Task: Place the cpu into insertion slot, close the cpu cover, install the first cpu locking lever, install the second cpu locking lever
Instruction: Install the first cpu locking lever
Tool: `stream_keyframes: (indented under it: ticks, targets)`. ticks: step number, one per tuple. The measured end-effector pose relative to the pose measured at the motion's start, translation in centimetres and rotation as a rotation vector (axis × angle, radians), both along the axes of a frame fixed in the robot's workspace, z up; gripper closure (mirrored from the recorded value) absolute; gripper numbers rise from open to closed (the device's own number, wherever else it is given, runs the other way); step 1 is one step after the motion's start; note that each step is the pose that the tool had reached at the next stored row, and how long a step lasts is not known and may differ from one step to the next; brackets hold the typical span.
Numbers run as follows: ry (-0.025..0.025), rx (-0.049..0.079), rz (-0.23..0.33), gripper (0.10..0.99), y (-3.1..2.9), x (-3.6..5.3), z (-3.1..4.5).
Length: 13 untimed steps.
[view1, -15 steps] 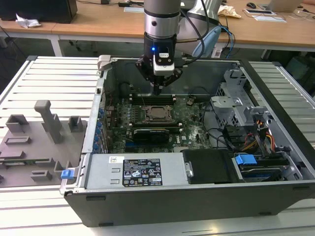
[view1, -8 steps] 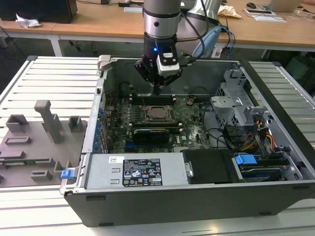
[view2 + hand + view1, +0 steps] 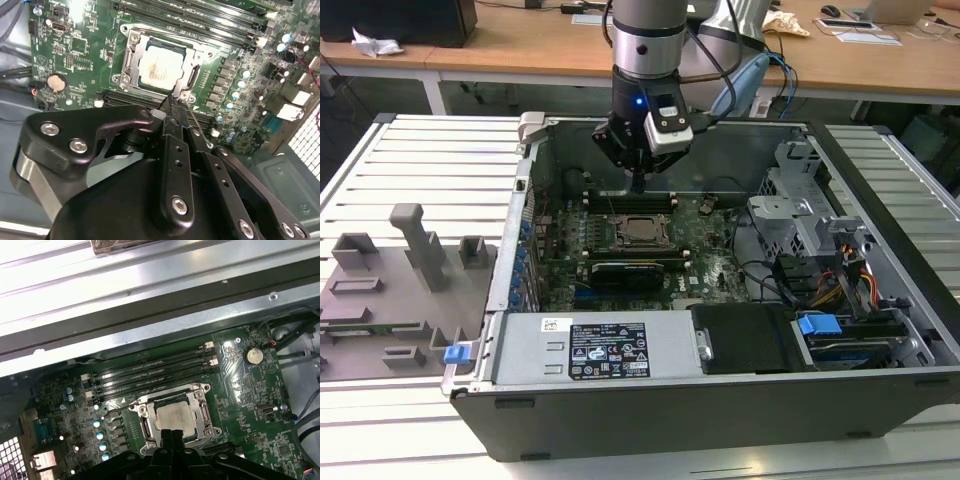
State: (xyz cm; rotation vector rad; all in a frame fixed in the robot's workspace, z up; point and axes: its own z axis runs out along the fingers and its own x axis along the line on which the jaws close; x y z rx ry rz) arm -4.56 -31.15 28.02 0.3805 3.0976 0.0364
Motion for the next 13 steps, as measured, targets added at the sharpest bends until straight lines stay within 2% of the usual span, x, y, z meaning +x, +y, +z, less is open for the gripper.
stream_keyframes:
  ticks: [13]
  targets:
    - [0.0, 0.001, 0.096, 0.98, -0.05, -0.01, 0.0]
